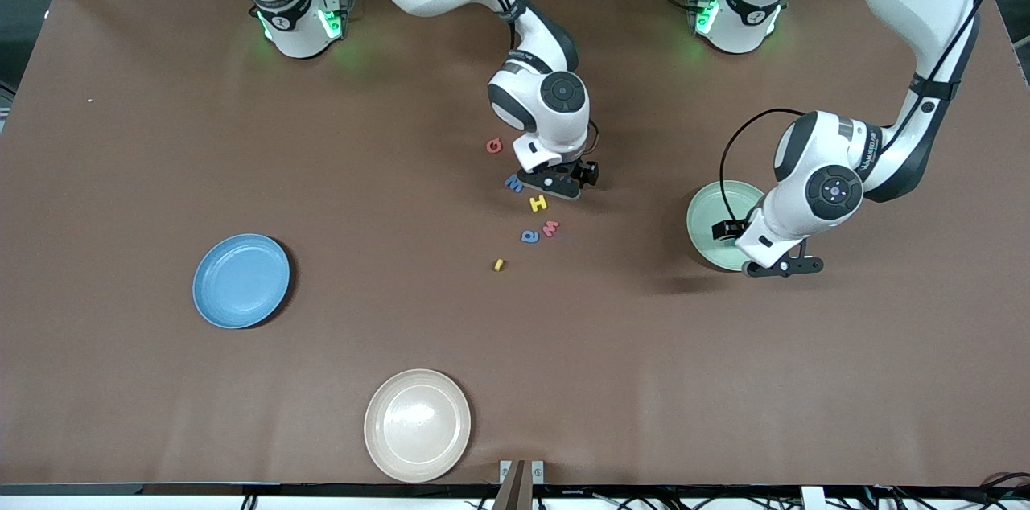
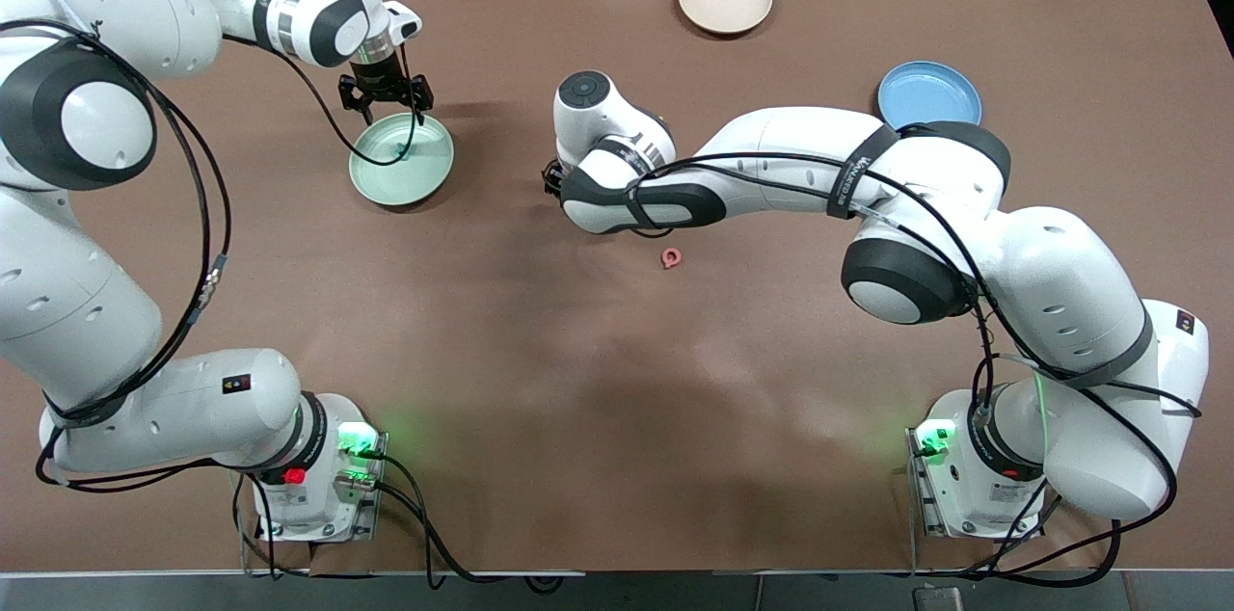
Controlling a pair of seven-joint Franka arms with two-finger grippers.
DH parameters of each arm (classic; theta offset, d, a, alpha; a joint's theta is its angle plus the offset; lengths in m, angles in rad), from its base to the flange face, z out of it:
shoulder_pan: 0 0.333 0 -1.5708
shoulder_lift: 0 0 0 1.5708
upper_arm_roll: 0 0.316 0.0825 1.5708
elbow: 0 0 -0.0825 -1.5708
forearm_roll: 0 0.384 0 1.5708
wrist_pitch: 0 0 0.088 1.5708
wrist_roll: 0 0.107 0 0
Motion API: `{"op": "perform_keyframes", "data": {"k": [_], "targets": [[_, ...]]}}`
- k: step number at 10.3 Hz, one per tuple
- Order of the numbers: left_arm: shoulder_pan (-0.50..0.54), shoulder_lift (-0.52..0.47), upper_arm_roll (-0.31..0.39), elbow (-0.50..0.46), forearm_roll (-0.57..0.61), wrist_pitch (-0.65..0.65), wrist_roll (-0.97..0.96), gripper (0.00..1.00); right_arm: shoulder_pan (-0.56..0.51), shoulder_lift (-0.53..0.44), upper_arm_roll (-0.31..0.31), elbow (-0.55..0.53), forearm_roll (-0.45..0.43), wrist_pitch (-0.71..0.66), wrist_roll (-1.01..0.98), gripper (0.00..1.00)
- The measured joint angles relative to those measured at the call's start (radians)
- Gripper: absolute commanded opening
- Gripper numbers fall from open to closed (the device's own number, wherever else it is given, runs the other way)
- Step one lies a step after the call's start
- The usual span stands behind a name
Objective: Sort upper and lower case letters into plates
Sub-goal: 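Release the R on the green plate while the right gripper lowers to E, then grasp the blue E with the right gripper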
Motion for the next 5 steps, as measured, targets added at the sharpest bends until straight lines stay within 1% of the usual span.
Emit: {"op": "perform_keyframes", "data": {"k": [4,5], "targets": [[-0.004,-0.002,0.000,0.002,0.000,-0.004,0.000,1.00,0.000,0.035,-0.007,0.039,-0.001,-0.002,0.002,1.00],[-0.004,-0.002,0.000,0.002,0.000,-0.005,0.000,1.00,0.000,0.043,-0.007,0.043,-0.001,-0.002,0.002,0.74]]}}
